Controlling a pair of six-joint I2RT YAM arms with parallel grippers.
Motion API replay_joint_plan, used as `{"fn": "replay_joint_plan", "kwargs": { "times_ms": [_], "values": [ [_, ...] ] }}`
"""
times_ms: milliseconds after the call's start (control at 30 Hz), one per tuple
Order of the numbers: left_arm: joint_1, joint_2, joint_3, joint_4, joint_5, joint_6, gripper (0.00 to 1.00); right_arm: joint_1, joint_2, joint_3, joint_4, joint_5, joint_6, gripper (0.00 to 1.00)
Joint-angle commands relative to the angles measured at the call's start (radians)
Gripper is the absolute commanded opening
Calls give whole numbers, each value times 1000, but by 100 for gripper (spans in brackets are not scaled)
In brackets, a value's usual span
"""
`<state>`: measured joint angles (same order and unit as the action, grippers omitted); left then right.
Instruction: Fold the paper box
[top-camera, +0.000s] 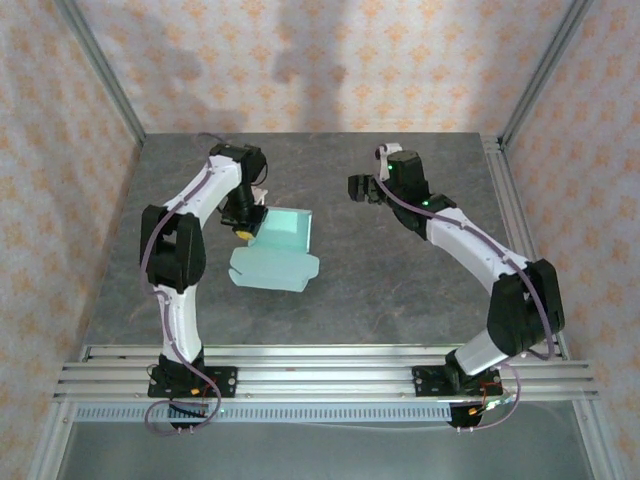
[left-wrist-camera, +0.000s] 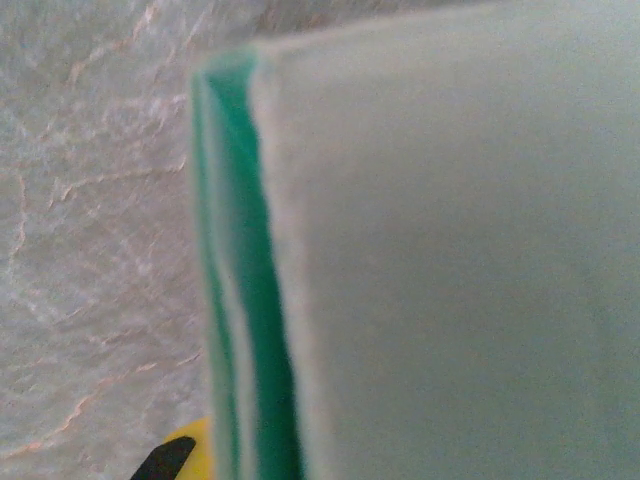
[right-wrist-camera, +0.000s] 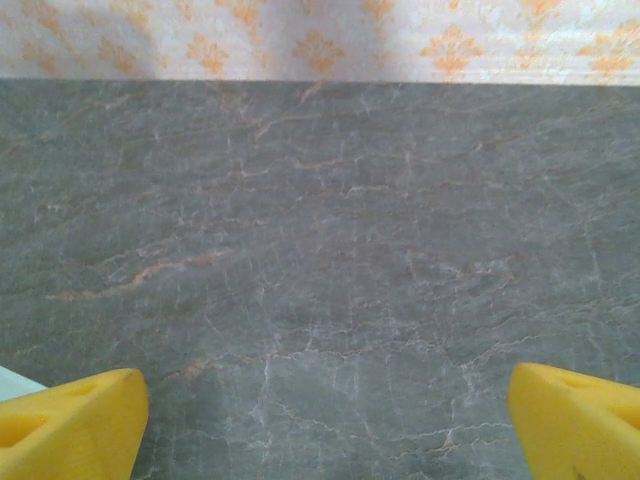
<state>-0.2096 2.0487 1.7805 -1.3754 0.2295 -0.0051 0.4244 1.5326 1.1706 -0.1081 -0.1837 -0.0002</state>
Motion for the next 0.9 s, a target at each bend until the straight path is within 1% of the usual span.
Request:
{"fn": "replay_joint_plan", "kwargs": {
  "times_ms": [0, 200, 233, 400, 467, 600, 700, 800, 867],
  "values": [
    [-15, 34, 35, -124, -78, 41, 0, 0, 20, 33, 25, -23, -18, 93],
    [-45, 118, 89, -169, -140, 53, 3, -2, 45, 49, 27, -24, -32, 93],
    [-47, 131, 104, -170, -141, 54, 5, -2, 50, 52, 21, -23, -34, 93],
    [-60, 202, 197, -216, -165, 56, 20, -4, 51, 57, 6, -28, -47, 93],
    [-66, 218, 224, -225, -162, 57, 24, -3, 49, 55, 4, -30, -50, 93],
    [-74, 229, 261, -234, -162, 58, 30, -3, 50, 54, 4, -41, -55, 93],
    [-79, 234, 287, -231, -170, 46, 32, -3, 55, 55, 5, -55, -55, 93],
    [-80, 220, 294, -218, -178, 39, 36, -3, 57, 63, -3, -109, -72, 92],
    [-80, 197, 286, -196, -167, 38, 42, -3, 57, 63, -5, -185, -99, 91]
  ]
}}
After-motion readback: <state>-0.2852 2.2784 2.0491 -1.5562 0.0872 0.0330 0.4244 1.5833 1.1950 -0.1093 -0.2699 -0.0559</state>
